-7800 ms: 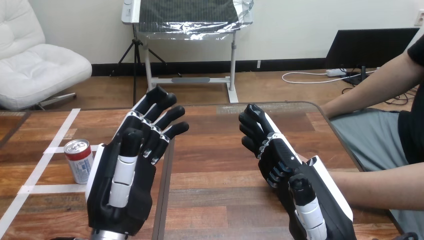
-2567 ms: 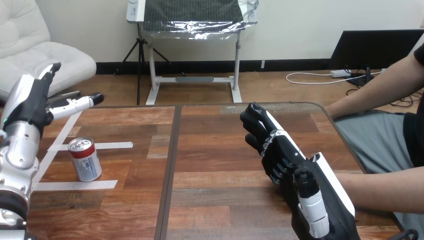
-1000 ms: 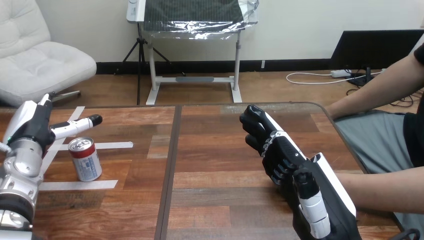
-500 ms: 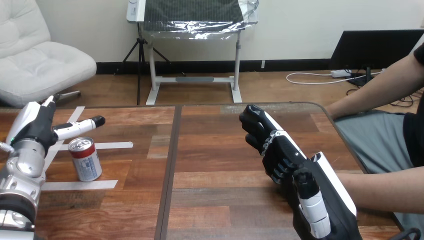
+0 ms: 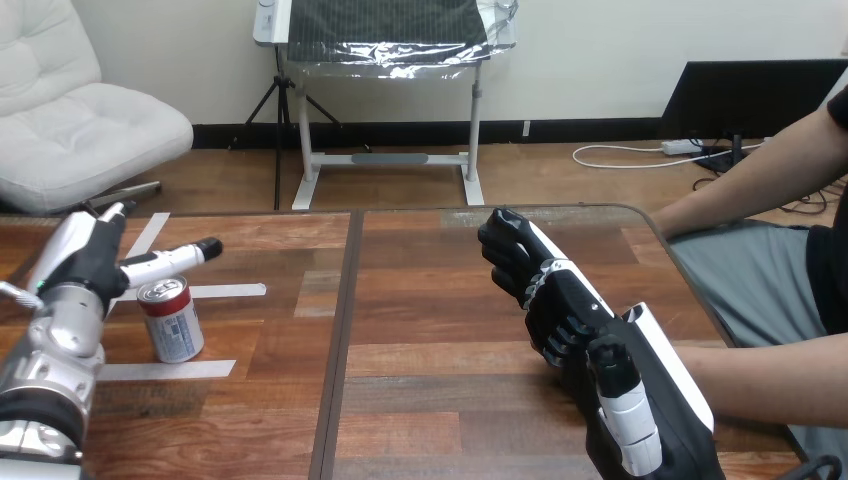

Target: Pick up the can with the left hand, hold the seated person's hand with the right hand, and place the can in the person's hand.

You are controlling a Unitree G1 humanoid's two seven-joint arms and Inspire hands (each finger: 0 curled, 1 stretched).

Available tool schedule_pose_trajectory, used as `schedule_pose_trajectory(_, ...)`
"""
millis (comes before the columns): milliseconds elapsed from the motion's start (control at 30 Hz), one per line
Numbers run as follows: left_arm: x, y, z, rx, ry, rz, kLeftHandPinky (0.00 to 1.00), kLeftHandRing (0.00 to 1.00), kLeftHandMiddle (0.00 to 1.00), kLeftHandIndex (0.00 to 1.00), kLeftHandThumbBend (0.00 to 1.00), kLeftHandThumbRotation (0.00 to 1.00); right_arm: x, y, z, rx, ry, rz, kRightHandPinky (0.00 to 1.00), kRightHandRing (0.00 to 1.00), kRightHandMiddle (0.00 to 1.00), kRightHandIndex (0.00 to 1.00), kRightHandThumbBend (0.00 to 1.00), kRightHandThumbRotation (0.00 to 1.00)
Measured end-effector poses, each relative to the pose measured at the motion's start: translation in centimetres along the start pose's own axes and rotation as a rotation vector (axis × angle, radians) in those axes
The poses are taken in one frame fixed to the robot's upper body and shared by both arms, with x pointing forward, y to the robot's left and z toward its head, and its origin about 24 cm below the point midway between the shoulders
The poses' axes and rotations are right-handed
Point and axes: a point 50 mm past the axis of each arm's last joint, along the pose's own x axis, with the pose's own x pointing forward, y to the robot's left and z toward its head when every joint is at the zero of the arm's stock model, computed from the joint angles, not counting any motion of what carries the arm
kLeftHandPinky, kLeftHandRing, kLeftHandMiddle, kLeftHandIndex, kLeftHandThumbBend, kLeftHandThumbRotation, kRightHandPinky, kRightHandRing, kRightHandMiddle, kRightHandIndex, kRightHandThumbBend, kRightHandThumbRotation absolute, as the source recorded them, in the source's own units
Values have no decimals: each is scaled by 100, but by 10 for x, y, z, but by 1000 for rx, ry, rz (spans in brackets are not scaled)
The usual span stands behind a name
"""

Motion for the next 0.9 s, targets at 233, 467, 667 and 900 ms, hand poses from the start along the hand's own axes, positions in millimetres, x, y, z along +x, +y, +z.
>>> schedule_pose_trajectory(233,0,-5,2,14,-4,-16,91,99,97,94,93,60,0,1,0,4,-2,1,97,97,95,96,75,100)
schedule_pose_trajectory(467,0,-9,3,26,-7,-40,90,98,97,94,94,60,0,1,0,5,-4,1,95,96,94,95,73,100)
schedule_pose_trajectory(667,0,-11,3,37,-3,-50,87,96,96,94,95,59,0,1,0,5,-5,0,94,96,94,95,73,100)
schedule_pose_trajectory(900,0,-14,4,47,1,-67,85,95,96,94,97,60,1,1,0,5,-7,0,94,96,94,95,74,100)
